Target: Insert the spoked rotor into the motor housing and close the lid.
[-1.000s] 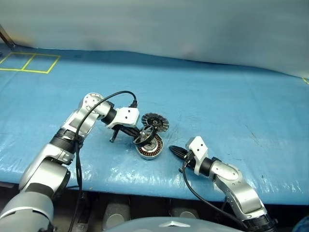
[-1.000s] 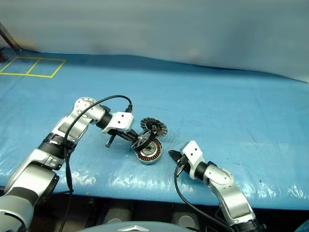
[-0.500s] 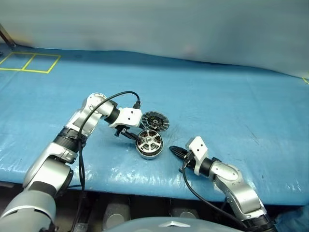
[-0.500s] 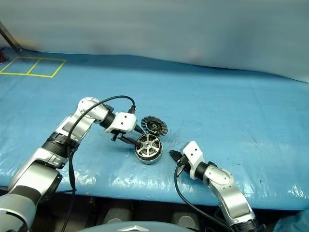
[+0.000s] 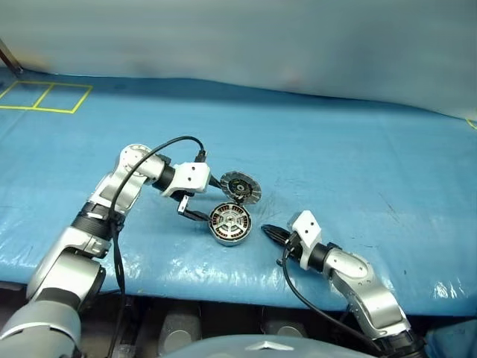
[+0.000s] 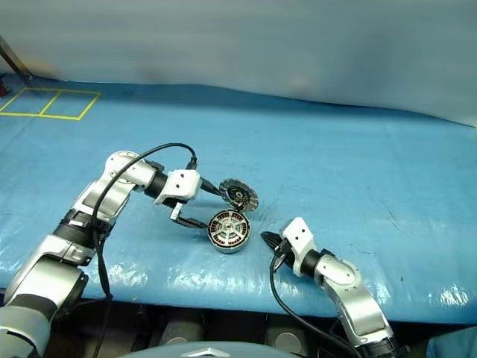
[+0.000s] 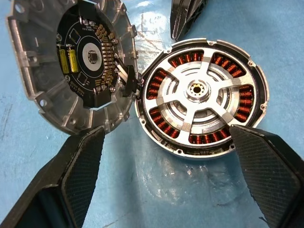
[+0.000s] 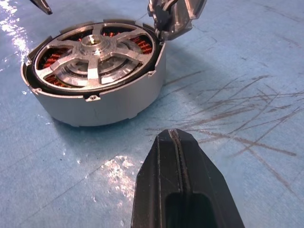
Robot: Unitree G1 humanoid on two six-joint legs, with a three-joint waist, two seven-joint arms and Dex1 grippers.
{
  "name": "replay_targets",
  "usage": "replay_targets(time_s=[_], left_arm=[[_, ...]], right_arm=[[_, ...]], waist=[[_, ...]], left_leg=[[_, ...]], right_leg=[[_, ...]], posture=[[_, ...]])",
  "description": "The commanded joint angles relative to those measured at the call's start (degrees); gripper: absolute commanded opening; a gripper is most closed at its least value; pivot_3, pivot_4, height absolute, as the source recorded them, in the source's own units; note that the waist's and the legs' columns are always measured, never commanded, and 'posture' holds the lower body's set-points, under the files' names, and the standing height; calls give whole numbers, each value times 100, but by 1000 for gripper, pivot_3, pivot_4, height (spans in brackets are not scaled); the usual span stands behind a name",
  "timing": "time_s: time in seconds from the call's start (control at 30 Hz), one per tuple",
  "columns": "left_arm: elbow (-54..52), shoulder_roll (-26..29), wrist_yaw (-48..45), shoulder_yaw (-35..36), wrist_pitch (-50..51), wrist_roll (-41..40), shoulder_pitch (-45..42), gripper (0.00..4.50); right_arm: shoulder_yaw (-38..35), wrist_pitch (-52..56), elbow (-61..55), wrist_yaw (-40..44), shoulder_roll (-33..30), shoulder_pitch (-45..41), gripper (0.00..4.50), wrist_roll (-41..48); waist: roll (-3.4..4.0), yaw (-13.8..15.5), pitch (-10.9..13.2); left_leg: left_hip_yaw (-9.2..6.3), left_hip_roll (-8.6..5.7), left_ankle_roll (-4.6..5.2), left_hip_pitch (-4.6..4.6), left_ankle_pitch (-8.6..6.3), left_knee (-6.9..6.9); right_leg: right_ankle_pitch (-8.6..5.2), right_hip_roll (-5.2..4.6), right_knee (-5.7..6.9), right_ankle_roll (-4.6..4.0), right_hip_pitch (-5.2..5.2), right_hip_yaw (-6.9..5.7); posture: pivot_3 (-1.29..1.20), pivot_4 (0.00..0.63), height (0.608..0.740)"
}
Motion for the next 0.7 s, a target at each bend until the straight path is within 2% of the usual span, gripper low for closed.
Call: replay_targets(time_s=[0.03,0.27,0.47,0.7], left_arm=[[-470,95,292,411,229,-305,288,4484],[-1101,263,860,786,520,-509,1292,4484],[-1641,157,1681,1353,691,-829,2385,4484],[-2026,27,2328,1642,771,-980,3129,4484]], right_arm=[[-132,-98,-105,34,26,-112,0,106],[-204,-31,172,-209,132,-476,0,-65],[-231,138,627,-642,276,-1286,0,-404],[-52,128,919,-292,569,-2213,0,-227]], waist=[[1,6,1],[4,3,3],[10,-6,6],[15,5,9]], left_leg=[[0,0,0,-1,0,0],[1,0,0,1,0,0],[6,2,-1,0,0,-6],[7,1,-1,-2,0,-11]], right_leg=[[0,0,0,0,0,-1],[0,-2,-1,0,-1,0],[0,-4,0,-2,-9,0],[0,-5,-5,-3,-11,0]], posture=[[0,150,740],[0,150,740],[0,150,740],[0,150,740]])
